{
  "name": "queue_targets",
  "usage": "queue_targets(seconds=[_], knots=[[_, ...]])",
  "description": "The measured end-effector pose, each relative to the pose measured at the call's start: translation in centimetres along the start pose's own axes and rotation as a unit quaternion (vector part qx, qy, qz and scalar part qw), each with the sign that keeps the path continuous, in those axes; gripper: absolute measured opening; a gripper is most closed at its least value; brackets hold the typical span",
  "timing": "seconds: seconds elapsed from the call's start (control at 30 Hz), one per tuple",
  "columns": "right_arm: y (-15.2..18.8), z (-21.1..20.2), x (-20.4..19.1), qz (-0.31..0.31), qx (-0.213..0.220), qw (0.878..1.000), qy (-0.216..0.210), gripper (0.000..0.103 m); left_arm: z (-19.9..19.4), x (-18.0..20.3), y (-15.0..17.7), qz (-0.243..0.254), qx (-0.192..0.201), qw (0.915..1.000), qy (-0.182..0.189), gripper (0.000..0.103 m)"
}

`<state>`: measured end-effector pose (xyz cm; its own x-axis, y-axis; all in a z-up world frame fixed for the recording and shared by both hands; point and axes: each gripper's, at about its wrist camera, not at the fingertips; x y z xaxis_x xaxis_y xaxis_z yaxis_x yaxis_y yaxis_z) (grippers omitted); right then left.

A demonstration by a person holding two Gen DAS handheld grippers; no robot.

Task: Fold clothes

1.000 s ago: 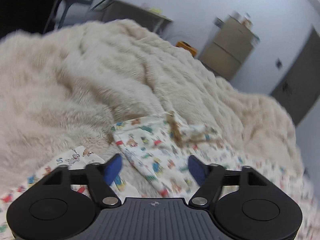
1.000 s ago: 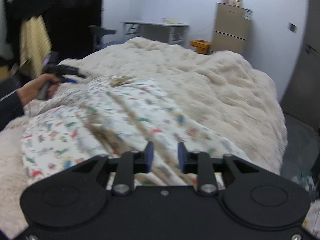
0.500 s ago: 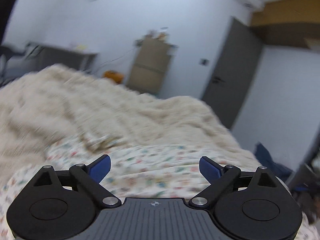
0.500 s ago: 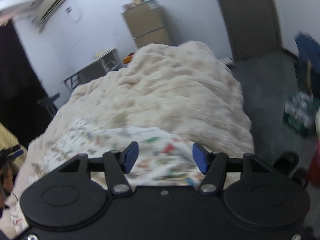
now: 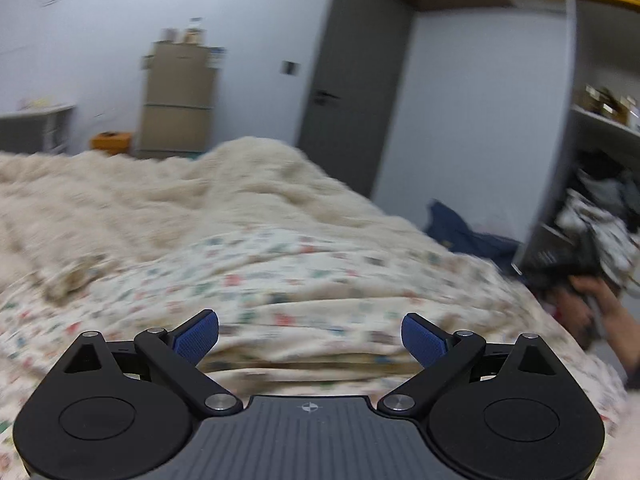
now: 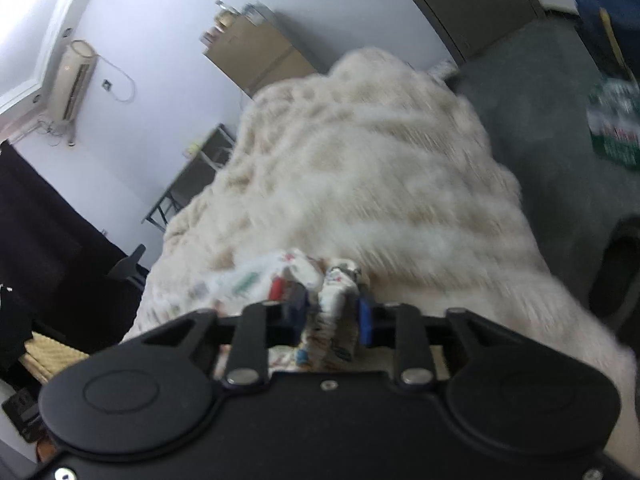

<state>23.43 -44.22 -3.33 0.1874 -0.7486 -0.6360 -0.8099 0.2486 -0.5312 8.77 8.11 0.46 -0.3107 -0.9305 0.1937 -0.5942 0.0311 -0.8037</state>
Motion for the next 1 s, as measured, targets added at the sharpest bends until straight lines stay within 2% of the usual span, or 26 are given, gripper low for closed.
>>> queue_targets(seconds=[0.07,0.17,0.2,0.23,0.3,0.37,0.4,0.47,0.57,0.67,0.77,0.93,0.97,1.0], knots=[[-1.5,-1.3,-1.1,-0.009,0.036,0.999,0.002,0.016,0.6,1.2,0.3,0.021,-0.01,0.9996,0.015,0.097],[-3.5,-3.9,-2.5,0.011,0.121,0.993,-0.009,0.016,1.3,2.5,1.0,0.042,-0.026,0.9986,0.017,0.097],[-3.9,-3.9,-3.1,0.008,0.133,0.991,0.006,0.018,1.6,2.6,1.1,0.044,-0.029,0.9985,0.017,0.097],[-4.0,-3.2,-3.6,-0.005,0.123,0.992,0.037,0.02,2.0,2.8,1.2,0.045,-0.034,0.9983,0.014,0.097],[-3.8,-1.3,-4.4,-0.034,0.082,0.991,0.101,0.038,2.4,3.0,1.4,0.049,-0.039,0.998,0.004,0.097],[-2.9,1.1,-5.2,-0.065,0.022,0.984,0.163,0.041,2.0,3.1,1.5,0.053,-0.037,0.9979,0.002,0.097],[-2.3,1.0,-5.4,-0.074,0.006,0.983,0.17,0.042,1.8,3.2,1.6,0.055,-0.034,0.9979,0.002,0.097],[-0.7,-0.6,-5.6,-0.081,-0.007,0.984,0.157,0.05,1.4,3.2,1.5,0.056,-0.03,0.998,0.001,0.097],[1.7,-3.0,-5.9,-0.092,-0.027,0.986,0.138,0.057,1.1,3.1,1.1,0.054,-0.026,0.9982,-0.002,0.097],[4.6,-6.1,-6.1,-0.115,-0.045,0.989,0.085,0.059,0.5,3.4,0.8,0.057,-0.022,0.9981,-0.002,0.097],[6.1,-7.0,-6.4,-0.141,-0.085,0.986,0.031,0.058,-0.2,3.8,0.7,0.061,-0.015,0.998,-0.004,0.097],[7.2,-4.1,-6.9,-0.176,-0.171,0.969,0.028,0.052,-0.6,3.8,0.8,0.067,-0.013,0.9976,-0.011,0.097],[7.7,-3.5,-6.8,-0.174,-0.184,0.967,0.019,0.049,-0.5,3.7,0.8,0.065,-0.013,0.9978,-0.012,0.097],[8.2,-3.1,-6.5,-0.173,-0.194,0.966,0.007,0.042,-0.5,3.6,0.8,0.063,-0.013,0.9979,-0.012,0.097]])
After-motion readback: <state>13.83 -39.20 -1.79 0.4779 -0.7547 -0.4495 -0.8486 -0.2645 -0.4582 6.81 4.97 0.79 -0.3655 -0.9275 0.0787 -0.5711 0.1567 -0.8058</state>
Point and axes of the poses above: each gripper's, at about its wrist camera, not at the fingertips, and z roughly the way its jaws point, x to its right, y to its underside, and after that the axes turned 11 degrees about -x, right-handed
